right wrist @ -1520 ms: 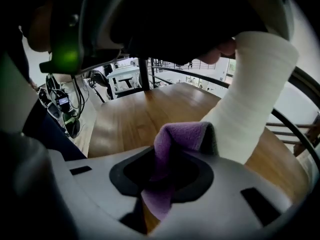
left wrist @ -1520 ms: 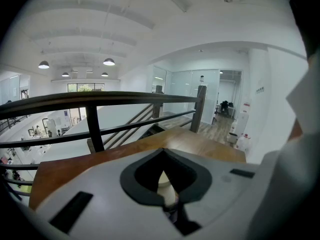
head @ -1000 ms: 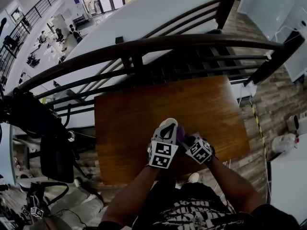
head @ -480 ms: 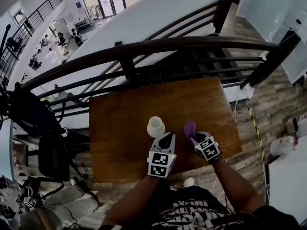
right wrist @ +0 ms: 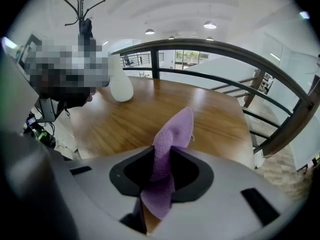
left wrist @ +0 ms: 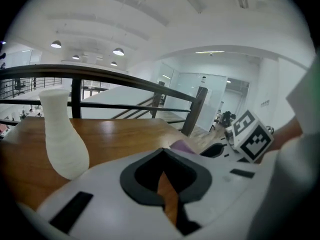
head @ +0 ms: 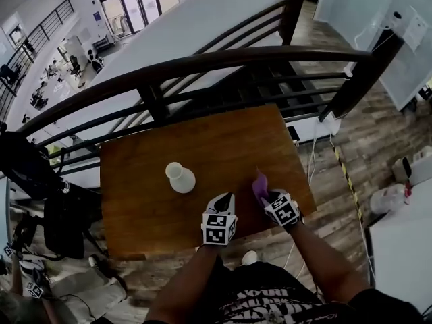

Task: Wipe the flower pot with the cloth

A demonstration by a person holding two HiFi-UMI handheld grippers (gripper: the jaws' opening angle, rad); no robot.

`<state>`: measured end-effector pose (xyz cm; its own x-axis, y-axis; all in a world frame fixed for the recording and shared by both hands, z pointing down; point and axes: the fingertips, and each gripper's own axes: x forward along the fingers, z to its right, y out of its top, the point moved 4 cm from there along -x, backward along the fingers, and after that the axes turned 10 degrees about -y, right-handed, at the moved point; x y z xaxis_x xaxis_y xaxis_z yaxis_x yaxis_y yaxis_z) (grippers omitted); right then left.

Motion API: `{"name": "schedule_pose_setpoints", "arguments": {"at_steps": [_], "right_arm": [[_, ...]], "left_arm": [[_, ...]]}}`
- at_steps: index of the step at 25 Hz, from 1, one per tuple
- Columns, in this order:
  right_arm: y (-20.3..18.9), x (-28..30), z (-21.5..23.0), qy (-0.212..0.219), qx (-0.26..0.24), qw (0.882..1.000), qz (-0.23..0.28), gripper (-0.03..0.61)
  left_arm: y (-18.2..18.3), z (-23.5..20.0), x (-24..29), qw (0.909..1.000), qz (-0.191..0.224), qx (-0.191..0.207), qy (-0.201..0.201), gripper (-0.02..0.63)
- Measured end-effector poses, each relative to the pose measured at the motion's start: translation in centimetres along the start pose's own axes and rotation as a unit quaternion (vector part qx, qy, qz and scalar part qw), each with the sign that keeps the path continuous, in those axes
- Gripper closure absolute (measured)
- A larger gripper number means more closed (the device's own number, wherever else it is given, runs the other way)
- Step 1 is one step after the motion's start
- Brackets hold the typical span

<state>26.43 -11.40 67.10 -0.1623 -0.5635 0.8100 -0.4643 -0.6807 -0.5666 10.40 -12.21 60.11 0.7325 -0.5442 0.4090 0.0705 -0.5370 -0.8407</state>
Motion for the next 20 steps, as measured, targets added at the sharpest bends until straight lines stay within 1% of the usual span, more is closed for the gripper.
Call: {"name": "schedule_pose_setpoints", "arguments": {"at_steps": [3,5,6,7,9,10,15,17,20], "right_arm": [[-1.6,0.4,-0.1,0.009,-0.018,1.0,-0.022,0.503],[-2.6,1.1,-0.3,0.014,-0.025,0.999,-0.025,0.501],[-2.9,1.5,-0.3,0.019,-0.022,0.999,-0.024,0.49],[-3.1,1.9,-0.1,0.025,-0.017,0.999,-0.02,0.468],[-3.3,2.2,0.2,0.03,-0.008,0.999,-0.007,0.363],[-3.3,2.0,0.4,0.029,-0.005,1.0,0.004,0.342],[-2.0,-1.6,1.2,0.015,0.002,0.997,0.077,0.328],[-1.4,-3.3,1.2,0.018,0.014,0.994,0.106,0.328],[0.4,-6.5,-0.2,0.029,0.03,0.987,0.153,0.333]], "left_arm": [[-1.4,1.2,1.1,0.9998,-0.009,-0.014,0.011,0.615],[-2.2,2.0,1.0,0.9995,-0.008,-0.027,0.017,0.615],[-2.6,2.3,0.9,0.9993,-0.007,-0.03,0.02,0.615],[-2.9,2.5,0.7,0.9991,-0.007,-0.032,0.025,0.615],[-3.4,2.8,0.1,0.9986,-0.005,-0.035,0.038,0.615],[-3.7,3.0,-0.4,0.9983,-0.004,-0.037,0.044,0.615],[-3.8,4.4,-3.8,0.9969,0.011,-0.036,0.069,0.615],[-3.5,4.6,-5.6,0.9959,0.02,-0.034,0.082,0.615],[-3.3,4.7,-8.4,0.9933,0.032,-0.04,0.103,0.616]]}}
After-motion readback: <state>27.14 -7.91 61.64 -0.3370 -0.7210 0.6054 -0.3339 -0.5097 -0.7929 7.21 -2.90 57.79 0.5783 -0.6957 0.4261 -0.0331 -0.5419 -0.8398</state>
